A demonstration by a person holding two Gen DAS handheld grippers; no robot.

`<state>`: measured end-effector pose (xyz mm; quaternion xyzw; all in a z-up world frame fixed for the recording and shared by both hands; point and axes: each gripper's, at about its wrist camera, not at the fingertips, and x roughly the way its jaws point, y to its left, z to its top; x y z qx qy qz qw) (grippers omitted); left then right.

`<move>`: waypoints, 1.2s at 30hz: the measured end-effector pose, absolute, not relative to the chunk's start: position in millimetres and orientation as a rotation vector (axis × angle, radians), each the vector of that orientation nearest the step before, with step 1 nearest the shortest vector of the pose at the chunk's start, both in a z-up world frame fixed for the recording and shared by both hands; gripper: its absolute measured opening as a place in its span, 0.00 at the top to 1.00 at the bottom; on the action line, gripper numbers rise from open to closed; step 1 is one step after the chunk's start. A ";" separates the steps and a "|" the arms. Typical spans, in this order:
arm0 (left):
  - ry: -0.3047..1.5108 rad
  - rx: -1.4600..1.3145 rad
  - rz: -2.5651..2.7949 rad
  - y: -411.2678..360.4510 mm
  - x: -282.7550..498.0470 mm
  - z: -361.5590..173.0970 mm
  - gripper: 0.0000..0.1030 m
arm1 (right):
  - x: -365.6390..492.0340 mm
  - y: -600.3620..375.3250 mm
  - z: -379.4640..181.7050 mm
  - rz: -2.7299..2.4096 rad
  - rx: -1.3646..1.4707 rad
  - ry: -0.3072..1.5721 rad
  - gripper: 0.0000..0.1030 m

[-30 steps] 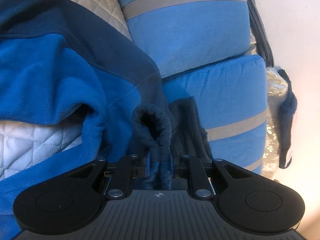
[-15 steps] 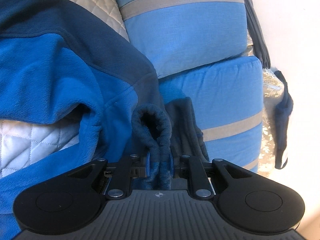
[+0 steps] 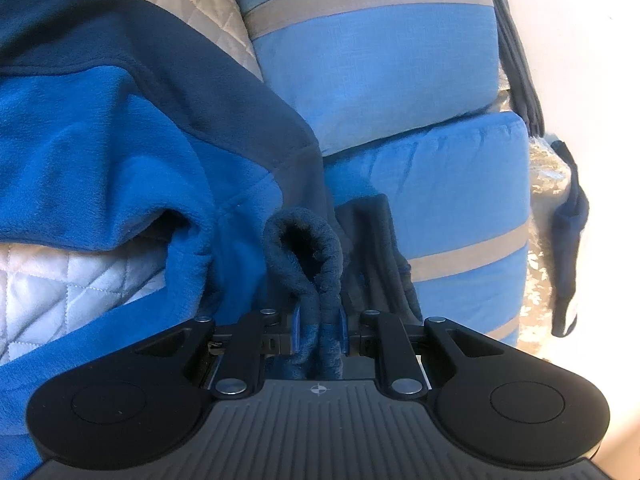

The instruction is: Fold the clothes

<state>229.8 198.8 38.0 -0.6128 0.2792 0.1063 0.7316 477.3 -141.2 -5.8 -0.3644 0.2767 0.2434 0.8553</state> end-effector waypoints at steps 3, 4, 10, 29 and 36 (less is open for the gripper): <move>0.614 -1.361 0.243 202.6 227.1 36.9 0.84 | 471.8 -144.1 -0.6 0.536 -0.758 0.564 0.93; 0.613 -1.365 0.245 204.2 226.0 37.2 0.84 | 466.3 -146.9 3.7 0.541 -0.766 0.543 0.93; 0.595 -1.380 0.265 217.1 218.7 42.6 0.84 | 405.2 -169.6 30.6 0.573 -0.900 0.349 0.95; 0.636 -1.347 0.347 233.1 212.5 45.8 0.84 | 289.1 -199.9 -16.6 0.711 -1.315 0.145 0.63; 0.640 -1.347 0.341 232.6 207.4 44.9 0.84 | 293.5 -179.0 -5.1 0.700 -1.324 0.108 0.41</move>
